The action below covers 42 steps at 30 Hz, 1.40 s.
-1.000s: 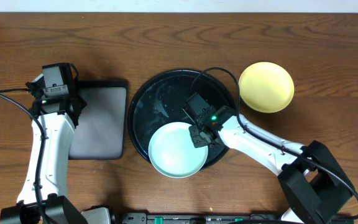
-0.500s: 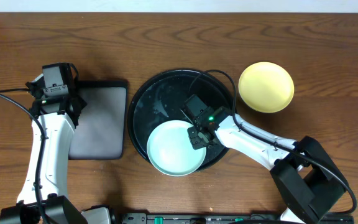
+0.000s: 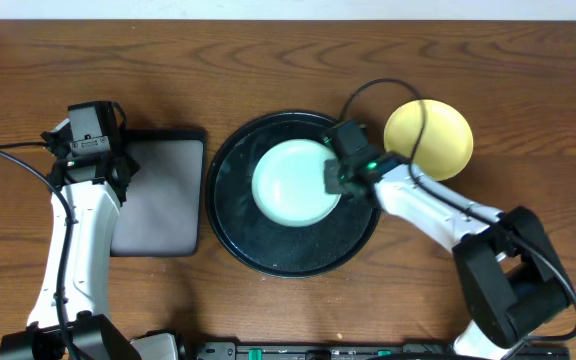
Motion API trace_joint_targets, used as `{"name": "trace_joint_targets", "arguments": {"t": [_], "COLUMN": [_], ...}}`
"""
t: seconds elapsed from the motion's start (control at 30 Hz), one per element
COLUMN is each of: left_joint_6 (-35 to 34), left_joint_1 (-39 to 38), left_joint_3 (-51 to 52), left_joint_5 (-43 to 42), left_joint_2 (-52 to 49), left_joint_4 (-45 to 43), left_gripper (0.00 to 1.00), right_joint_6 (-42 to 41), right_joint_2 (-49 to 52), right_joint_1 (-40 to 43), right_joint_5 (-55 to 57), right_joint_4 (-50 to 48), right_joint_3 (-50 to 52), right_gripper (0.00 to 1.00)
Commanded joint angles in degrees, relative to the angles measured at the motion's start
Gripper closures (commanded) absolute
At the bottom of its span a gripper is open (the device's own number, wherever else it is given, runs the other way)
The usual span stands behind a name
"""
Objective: Clean dirty plates on tray and stack at the side
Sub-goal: 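Grip the mint plate rim with the right gripper and drag it to tray center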
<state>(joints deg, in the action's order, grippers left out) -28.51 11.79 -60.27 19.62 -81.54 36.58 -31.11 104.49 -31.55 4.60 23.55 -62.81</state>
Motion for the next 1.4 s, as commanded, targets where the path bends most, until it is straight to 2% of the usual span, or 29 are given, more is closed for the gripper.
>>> {"name": "trace_joint_targets", "arguments": {"t": [0.0,0.17,0.47,0.6,0.67,0.7,0.73,0.8,1.17,1.37], "left_joint_6": [-0.3,-0.3,-0.2,5.1,6.5,6.4,6.4,6.4,6.4,6.4], "left_joint_1": [-0.1,-0.1,-0.1,-0.1,-0.1,-0.1,-0.1,-0.1,-0.1,-0.1], "left_joint_3": [0.3,0.3,0.3,0.3,0.3,0.3,0.3,0.3,0.3,0.3], "left_joint_5": [0.3,0.3,-0.1,-6.1,-8.1,-8.1,-8.1,-8.1,-8.1,-8.1], "left_joint_2": [1.2,1.2,1.2,1.2,1.2,1.2,1.2,1.1,0.9,0.9], "left_joint_4": [-0.2,-0.2,-0.4,-2.3,-2.8,-2.9,-2.9,-2.9,-2.8,-2.8], "left_gripper": [0.92,0.92,0.93,0.93,0.93,0.92,0.92,0.93,0.92,0.92], "right_joint_6": [-3.7,-1.0,8.9,11.9,11.9,11.9,11.9,11.9,8.6,8.7], "right_joint_2": [-1.1,-1.1,-1.1,-1.1,-1.1,-1.1,-1.1,-1.1,1.7,2.3], "right_joint_1": [1.9,2.1,0.3,0.3,0.3,0.4,0.4,0.4,0.5,0.5], "right_joint_5": [0.0,-0.4,-0.5,-0.4,-0.2,-0.1,-0.1,-0.1,2.0,2.0], "right_joint_4": [-0.5,0.1,2.1,1.9,2.0,2.0,1.9,1.3,-0.4,-3.9], "right_joint_3": [0.2,0.3,0.3,0.3,0.3,0.3,0.3,0.3,0.3,0.3], "right_gripper": [0.99,0.99,0.89,0.86,0.76,0.6,0.49,0.44,0.55,0.99]}}
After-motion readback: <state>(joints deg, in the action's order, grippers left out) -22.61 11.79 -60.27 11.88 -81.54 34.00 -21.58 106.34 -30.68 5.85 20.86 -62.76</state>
